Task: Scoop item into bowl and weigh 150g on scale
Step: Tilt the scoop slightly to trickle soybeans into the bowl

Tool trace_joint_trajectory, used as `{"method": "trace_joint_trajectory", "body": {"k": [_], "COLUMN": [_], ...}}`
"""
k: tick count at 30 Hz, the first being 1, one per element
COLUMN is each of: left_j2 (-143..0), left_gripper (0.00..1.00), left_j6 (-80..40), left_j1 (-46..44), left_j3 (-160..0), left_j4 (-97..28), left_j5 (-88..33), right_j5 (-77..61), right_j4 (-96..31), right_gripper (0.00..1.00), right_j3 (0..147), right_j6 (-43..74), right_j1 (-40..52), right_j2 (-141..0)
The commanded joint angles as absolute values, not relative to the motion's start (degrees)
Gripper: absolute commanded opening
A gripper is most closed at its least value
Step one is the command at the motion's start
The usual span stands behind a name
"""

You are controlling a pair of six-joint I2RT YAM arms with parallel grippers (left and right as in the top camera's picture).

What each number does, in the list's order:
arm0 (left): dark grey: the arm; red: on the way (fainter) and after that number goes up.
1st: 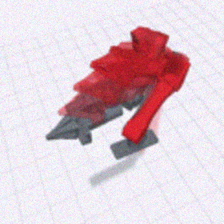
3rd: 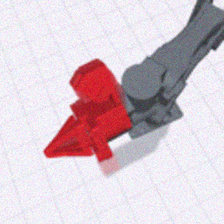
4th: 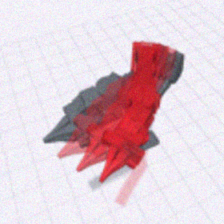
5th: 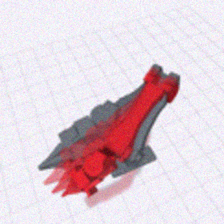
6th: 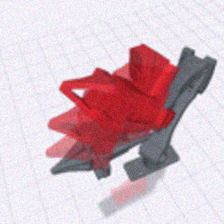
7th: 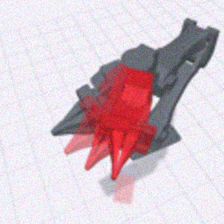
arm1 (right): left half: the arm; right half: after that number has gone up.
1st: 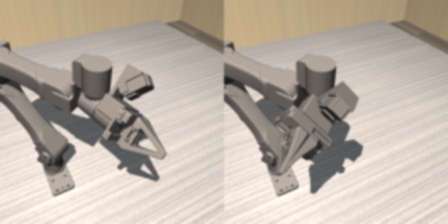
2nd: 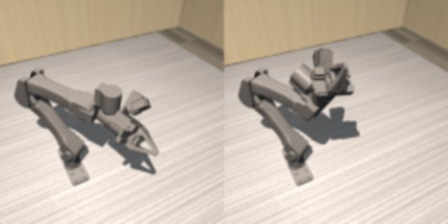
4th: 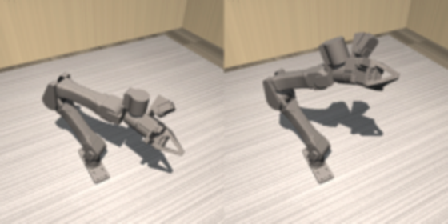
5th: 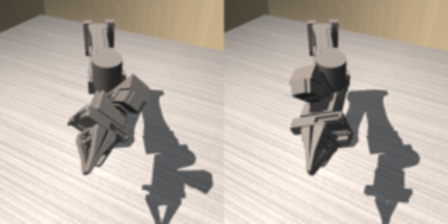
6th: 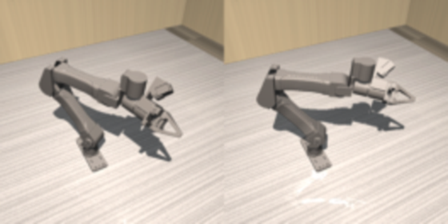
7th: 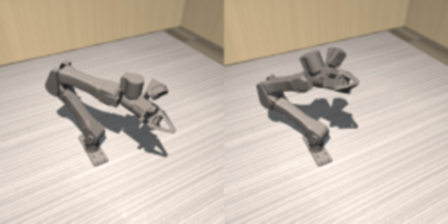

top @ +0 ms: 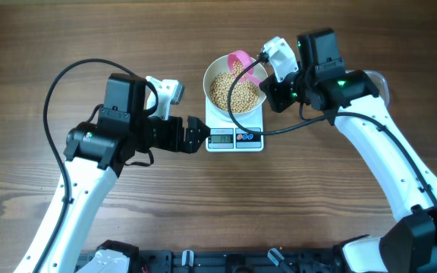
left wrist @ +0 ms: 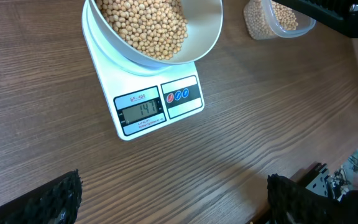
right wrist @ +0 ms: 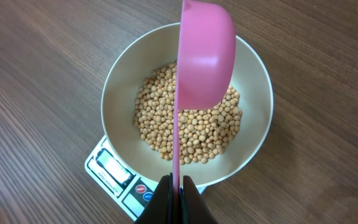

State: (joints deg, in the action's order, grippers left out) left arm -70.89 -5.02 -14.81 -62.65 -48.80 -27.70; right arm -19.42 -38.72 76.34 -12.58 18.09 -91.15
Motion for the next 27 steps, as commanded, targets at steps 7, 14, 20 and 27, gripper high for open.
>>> {"method": "trace_joint_trajectory", "body": {"k": [7,14,20,27], "left_j2": [-70.8,-70.8,-70.8,-70.8], "left_gripper": [1.00,1.00,1.00,1.00], "left_j6": [-4.9,-4.9,-4.9,-4.9], "left_j1": [-14.4,-14.4,-14.4,-14.4], "left_j3": [-63.8,-63.8,-63.8,-63.8], "left_j4": [-48.6,-48.6,-48.6,-48.6], "left_j5": [-27.6,-27.6,-27.6,-27.6], "right_j5": [-18.7,-18.0,-18.8,-22.5], "right_j4": [-38.6,-38.7,-38.5,-38.2], "right_gripper": [0.04,0.04,0.04,0.04], "right_j3": [77.5,77.4,77.3,77.4], "right_j6": [-17.3,-15.9,-16.8,-16.3], "right_j1": [18.2,18.2,18.2,18.2], "right_j2": [-89.7,-89.8,-89.5,-89.4]}}
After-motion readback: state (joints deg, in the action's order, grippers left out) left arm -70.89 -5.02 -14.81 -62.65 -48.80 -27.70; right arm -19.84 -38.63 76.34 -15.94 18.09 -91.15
